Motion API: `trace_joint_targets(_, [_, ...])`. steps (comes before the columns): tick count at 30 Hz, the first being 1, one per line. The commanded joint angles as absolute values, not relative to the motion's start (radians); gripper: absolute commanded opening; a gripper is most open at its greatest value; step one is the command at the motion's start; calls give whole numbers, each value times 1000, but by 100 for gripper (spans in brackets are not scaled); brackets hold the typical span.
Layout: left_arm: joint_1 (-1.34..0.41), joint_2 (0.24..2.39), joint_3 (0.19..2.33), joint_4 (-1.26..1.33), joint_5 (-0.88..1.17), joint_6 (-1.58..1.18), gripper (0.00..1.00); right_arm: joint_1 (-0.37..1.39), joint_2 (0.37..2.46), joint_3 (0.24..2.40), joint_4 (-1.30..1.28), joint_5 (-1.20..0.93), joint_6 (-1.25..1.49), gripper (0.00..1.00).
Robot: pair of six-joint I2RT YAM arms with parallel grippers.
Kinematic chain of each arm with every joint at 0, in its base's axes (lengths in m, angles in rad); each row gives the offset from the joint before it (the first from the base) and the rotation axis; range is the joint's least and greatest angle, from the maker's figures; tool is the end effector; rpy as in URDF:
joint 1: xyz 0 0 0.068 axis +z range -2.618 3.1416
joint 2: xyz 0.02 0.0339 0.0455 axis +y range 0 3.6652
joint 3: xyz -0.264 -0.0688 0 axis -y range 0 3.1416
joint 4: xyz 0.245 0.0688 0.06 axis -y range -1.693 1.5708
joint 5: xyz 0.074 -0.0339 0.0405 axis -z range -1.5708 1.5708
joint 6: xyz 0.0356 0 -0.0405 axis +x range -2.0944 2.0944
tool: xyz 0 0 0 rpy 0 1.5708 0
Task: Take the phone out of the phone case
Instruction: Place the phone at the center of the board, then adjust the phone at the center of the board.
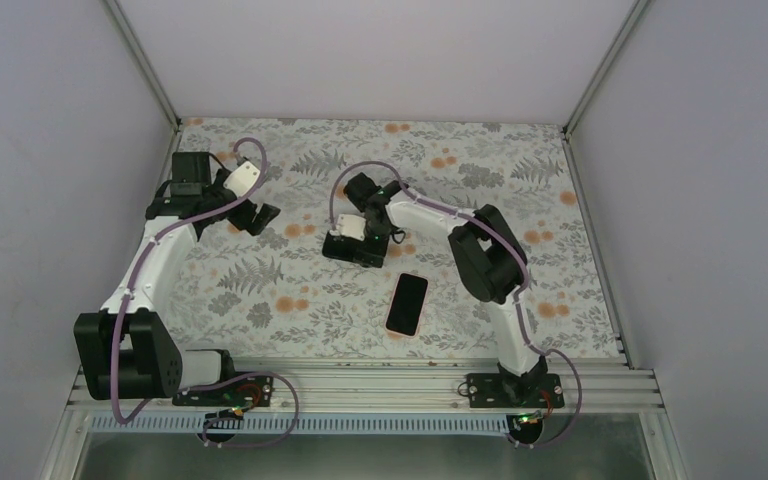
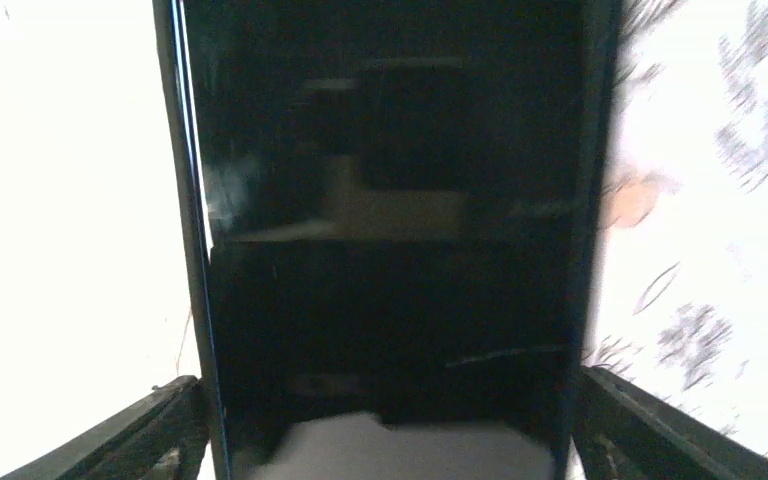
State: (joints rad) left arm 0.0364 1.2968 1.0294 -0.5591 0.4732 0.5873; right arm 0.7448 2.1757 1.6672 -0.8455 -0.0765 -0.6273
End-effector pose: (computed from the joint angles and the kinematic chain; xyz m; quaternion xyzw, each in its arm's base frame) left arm 0.2727 -0.0063 0.2830 0.3283 0.8483 -0.0994 0.4034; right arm 0.3194 0.2981 0.1568 -0.6325 0.7660 0.0443 0.1057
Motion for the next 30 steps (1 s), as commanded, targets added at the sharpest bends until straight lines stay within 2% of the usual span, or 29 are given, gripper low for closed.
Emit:
trace_joint_targets(1, [38,1292,1018,-533,510,597,100,742,2112,1573,-816,-53,-631,90])
trace_joint_targets(3, [40,1294,1019,-528,515,594,100,745,2108,1548,-796,-36,-624,90])
trace_joint_targets(7, [42,1302,1024,-523,520,594,100,761,2106,1485,-720,56,-613,100])
trace_joint_targets(11, [44,1302,1018,-516,518,595,100,755,2099,1427,-633,155,-611,100])
trace_joint_targets(17, [49,1298,996,-505,513,597,100,689,2148,1455,-625,155,-607,100])
trace_joint_targets(24, [61,1293,991,-501,508,603,100,638,2255,1584,-640,176,-613,100])
trace_joint_targets(30, [70,1301,991,-490,512,603,100,643,2435,1851,-734,157,-577,100])
